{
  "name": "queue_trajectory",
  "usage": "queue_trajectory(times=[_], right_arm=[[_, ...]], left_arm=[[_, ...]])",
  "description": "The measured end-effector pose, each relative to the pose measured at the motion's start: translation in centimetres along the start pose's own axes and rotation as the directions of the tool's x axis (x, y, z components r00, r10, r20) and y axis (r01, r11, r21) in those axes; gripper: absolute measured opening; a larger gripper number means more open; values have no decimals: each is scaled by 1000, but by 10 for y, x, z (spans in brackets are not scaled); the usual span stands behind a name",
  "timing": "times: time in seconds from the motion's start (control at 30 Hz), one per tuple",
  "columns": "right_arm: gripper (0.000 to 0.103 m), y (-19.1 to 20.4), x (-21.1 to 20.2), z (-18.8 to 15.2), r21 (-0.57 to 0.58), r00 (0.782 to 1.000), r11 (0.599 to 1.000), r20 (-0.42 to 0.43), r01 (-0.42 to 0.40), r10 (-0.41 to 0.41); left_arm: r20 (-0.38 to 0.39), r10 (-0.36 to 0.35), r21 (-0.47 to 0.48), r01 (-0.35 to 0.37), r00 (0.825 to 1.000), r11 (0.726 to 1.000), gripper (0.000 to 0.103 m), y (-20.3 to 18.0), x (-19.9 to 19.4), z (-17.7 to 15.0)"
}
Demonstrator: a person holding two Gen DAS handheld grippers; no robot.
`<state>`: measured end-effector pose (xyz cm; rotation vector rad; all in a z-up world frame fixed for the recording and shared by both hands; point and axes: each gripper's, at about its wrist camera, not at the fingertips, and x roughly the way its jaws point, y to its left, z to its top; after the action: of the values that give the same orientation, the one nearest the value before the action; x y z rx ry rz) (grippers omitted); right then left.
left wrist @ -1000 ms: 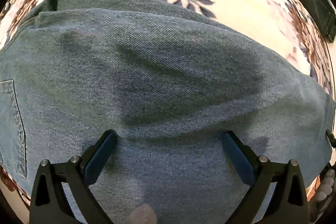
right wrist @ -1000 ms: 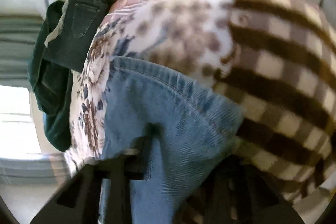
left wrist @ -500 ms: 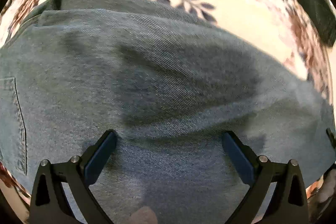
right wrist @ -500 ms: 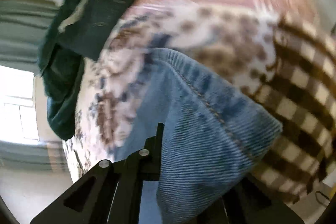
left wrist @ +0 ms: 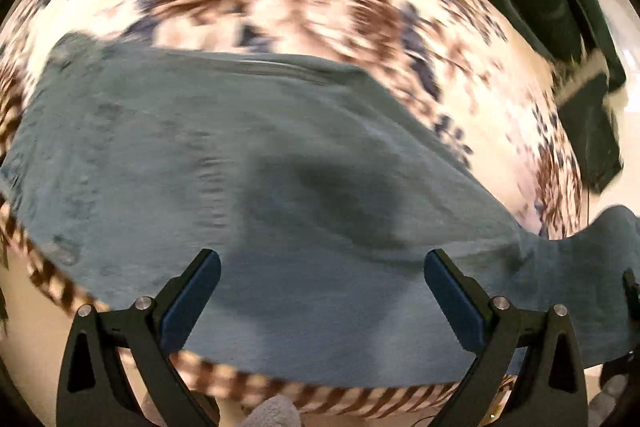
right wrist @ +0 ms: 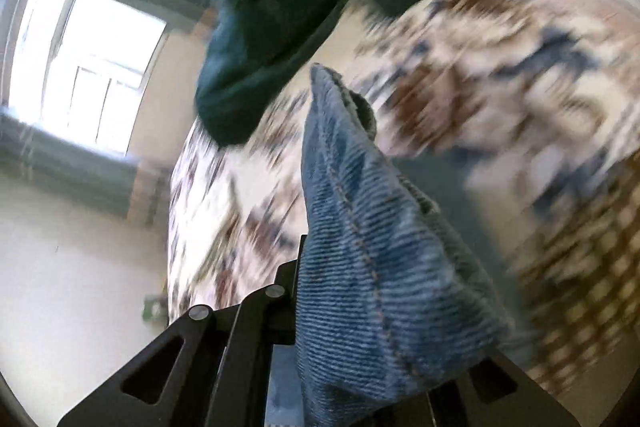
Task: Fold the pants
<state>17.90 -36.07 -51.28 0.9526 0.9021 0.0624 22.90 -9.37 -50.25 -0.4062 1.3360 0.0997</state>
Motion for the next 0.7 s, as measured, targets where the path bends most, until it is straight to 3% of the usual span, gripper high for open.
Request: queue_trajectory(times=[0.17,0.27,0.3,0.33,0.37,0.4,0.5,0.53,0.6,0.67,0.7], right_arm=[[6,40,83,-81,-89,989,994,-129,60,-71],[6,63,134,-123,-228,964,959,-168,167,-208],[10,68,147,-136,-281,948,935,-169,215,-269],[19,76,167,-153,-355,916,891,-177,283,-361],[25,80,177,-162,-385,899,872,-190,303,-396],[39,84,184,-169,-405,889,860,-197,310,-414],[54,109,196,-196,-471,883,850,-259,238,-391],[54,118,197,-205,-471,889,868,-315,158,-332],[54,127,194,-211,-465,886,878,-356,110,-299],[54,125,178,-210,-426,897,897,-344,115,-278],[59,124,172,-204,-408,902,905,-334,125,-275]], left_arm=[[12,63,-73,-62,998,995,103,70,-12,-9],[-26,76,-125,-79,997,989,103,118,-15,-16],[-31,89,-126,-92,996,988,103,136,-18,-18],[-32,97,-122,-100,995,987,103,143,-19,-19],[-34,107,-114,-110,994,987,103,153,-21,-20],[-31,122,-109,-124,992,986,103,167,-24,-20],[-22,130,-111,-132,991,985,103,192,-31,-18],[-16,132,-112,-133,991,985,103,199,-34,-16],[-8,124,-110,-124,992,986,103,205,-38,-10],[11,114,-96,-113,993,989,103,204,-42,-2],[18,98,-88,-96,995,991,103,202,-42,2]])
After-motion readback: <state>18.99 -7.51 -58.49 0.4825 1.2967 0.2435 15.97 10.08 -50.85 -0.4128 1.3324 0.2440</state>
